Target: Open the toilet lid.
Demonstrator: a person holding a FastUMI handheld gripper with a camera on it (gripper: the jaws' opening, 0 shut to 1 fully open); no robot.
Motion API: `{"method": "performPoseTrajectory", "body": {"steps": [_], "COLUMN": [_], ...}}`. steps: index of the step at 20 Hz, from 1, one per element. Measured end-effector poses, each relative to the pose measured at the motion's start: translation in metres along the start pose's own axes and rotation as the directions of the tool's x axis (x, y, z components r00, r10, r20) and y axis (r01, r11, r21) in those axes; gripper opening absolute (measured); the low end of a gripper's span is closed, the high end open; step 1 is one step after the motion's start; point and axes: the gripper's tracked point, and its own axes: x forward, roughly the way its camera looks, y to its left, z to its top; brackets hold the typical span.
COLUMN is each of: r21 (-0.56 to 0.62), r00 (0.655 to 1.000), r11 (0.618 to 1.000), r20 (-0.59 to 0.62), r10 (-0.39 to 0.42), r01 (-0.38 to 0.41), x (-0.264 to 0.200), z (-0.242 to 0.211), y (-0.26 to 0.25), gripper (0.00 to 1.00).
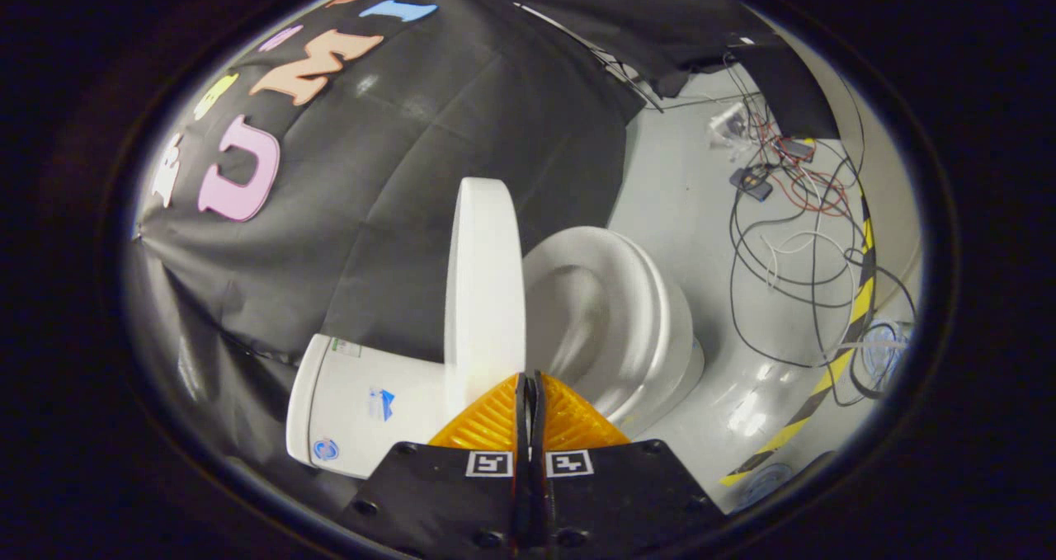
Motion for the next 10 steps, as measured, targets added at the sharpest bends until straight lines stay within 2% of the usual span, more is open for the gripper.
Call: {"method": "performPoseTrajectory", "body": {"steps": [4, 6, 10], "r21": [-0.072, -0.147, -0.283], "r00": [0.998, 0.996, 0.995], "r11": [0.997, 0.988, 0.959], "r20": [0.049, 0.076, 0.093], "r10": [0.033, 0.055, 0.022], "r01": [-0.029, -0.044, 0.005], "x": [-0.014, -0.019, -0.022], "z": [0.002, 0.000, 0.002], "y": [0.037, 0.050, 0.055], "gripper": [0.01, 0.01, 0.01]}}
